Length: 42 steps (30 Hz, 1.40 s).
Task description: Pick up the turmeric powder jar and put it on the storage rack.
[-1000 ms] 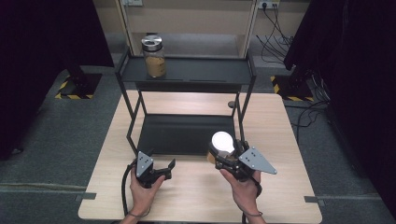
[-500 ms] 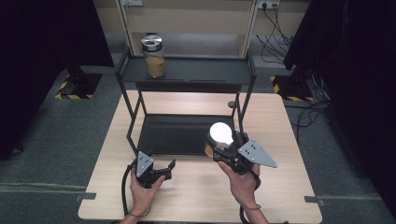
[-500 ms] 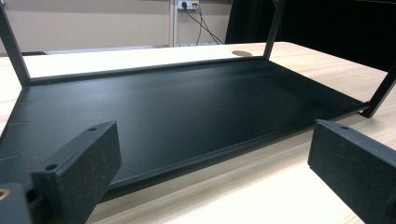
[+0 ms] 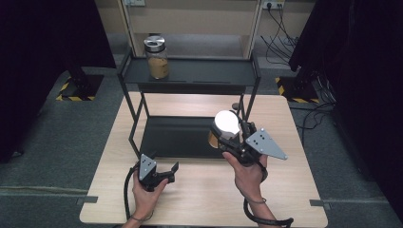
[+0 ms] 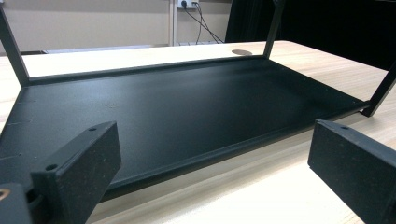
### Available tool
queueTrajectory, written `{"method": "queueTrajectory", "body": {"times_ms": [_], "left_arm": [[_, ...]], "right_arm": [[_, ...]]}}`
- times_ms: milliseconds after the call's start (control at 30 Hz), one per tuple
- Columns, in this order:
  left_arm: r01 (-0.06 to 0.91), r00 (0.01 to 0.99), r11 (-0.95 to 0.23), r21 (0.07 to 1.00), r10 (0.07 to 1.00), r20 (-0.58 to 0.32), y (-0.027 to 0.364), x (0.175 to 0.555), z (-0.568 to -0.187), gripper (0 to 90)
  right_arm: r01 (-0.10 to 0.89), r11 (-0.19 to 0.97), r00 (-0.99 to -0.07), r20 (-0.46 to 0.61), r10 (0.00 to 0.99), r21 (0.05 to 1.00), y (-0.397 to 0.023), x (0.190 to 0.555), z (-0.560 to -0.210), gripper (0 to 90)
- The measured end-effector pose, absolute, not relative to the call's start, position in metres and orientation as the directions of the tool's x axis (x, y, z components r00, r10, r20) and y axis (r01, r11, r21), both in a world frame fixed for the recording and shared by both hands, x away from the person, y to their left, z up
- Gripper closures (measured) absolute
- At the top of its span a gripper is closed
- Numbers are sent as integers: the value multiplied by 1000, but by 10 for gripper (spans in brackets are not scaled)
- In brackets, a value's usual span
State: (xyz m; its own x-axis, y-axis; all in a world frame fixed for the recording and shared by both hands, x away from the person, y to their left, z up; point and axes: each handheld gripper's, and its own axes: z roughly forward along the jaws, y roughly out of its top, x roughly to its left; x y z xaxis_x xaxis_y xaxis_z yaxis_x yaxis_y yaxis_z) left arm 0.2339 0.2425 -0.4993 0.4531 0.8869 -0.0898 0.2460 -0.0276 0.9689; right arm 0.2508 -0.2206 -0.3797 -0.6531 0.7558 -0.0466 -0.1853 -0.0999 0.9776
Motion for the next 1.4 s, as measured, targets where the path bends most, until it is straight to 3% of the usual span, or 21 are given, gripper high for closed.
{"method": "queueTrajectory", "body": {"times_ms": [1400], "left_arm": [[243,459,-35,969,885,-83,242,234,-499,21]], "right_arm": [[-284,-110,-655,-108,748,953,-198,274,-304,311]]}}
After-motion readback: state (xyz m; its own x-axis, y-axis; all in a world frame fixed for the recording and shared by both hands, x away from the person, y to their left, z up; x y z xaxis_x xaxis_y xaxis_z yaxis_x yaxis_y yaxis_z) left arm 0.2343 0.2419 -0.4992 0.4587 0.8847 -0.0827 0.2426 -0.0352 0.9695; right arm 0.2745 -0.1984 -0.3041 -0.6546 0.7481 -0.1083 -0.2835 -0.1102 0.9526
